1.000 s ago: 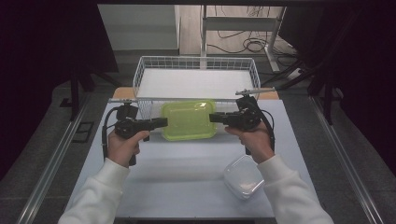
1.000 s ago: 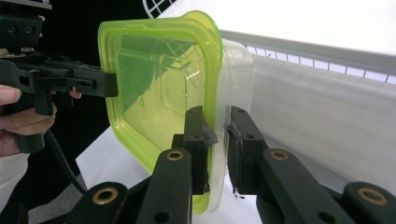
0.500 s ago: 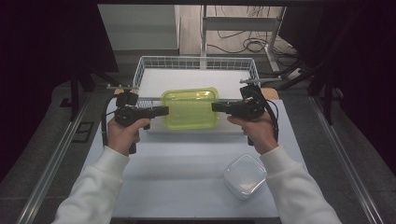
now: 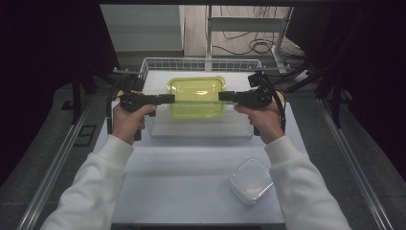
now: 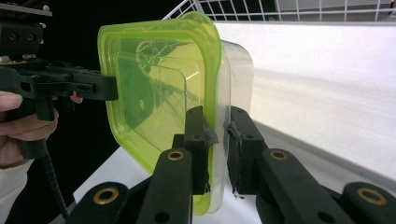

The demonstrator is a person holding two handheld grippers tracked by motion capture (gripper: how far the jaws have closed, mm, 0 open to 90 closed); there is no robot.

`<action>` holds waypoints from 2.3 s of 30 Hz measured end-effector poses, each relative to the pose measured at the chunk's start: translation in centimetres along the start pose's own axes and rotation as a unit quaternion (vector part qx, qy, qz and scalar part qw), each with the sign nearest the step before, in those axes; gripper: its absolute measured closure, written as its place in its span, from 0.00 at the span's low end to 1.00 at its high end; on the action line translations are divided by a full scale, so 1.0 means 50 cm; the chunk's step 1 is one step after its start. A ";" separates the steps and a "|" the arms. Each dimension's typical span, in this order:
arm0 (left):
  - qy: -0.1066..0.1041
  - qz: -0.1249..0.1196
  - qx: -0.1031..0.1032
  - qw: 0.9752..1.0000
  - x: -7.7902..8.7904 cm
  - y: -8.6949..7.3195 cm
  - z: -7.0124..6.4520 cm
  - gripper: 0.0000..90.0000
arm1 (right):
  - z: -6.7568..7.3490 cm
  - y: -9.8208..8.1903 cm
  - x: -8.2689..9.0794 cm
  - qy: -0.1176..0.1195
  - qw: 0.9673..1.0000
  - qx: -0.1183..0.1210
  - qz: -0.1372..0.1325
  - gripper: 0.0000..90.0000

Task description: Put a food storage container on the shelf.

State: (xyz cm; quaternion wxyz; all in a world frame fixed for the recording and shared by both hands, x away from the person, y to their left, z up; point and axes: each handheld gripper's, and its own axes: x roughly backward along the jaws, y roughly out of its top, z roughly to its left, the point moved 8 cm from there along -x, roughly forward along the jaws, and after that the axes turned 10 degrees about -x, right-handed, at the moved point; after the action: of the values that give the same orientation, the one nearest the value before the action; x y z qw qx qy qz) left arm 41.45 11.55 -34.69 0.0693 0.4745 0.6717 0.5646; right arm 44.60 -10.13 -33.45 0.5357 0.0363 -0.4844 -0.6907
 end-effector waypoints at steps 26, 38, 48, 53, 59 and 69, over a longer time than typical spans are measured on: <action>-0.016 0.016 0.014 1.000 -0.071 0.092 0.072 0.89 | -0.066 0.093 -0.034 -0.015 0.999 -0.051 -0.001 0.88; -0.027 0.042 0.040 0.998 -0.111 0.108 0.103 0.89 | -0.096 0.118 -0.052 -0.040 0.996 -0.078 0.020 0.88; -0.031 0.057 0.077 0.995 -0.141 0.108 0.129 0.89 | -0.132 0.119 -0.075 -0.050 0.990 -0.129 0.021 0.87; -0.028 0.065 0.096 0.993 -0.149 0.116 0.139 0.88 | -0.141 0.128 -0.082 -0.050 0.987 -0.149 0.016 0.87; -0.029 0.068 0.123 0.990 -0.163 0.122 0.153 0.87 | -0.154 0.139 -0.096 -0.054 0.983 -0.177 0.014 0.85; -0.042 0.056 0.156 0.985 -0.188 0.119 0.180 0.81 | -0.182 0.145 -0.121 -0.066 0.974 -0.218 0.007 0.80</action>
State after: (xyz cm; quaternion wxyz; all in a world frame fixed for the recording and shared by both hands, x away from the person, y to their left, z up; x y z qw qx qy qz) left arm 55.50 10.53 -37.09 -0.0091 0.5394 0.7208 0.4353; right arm 57.42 -10.88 -35.96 0.5020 -0.1302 -0.3570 -0.7769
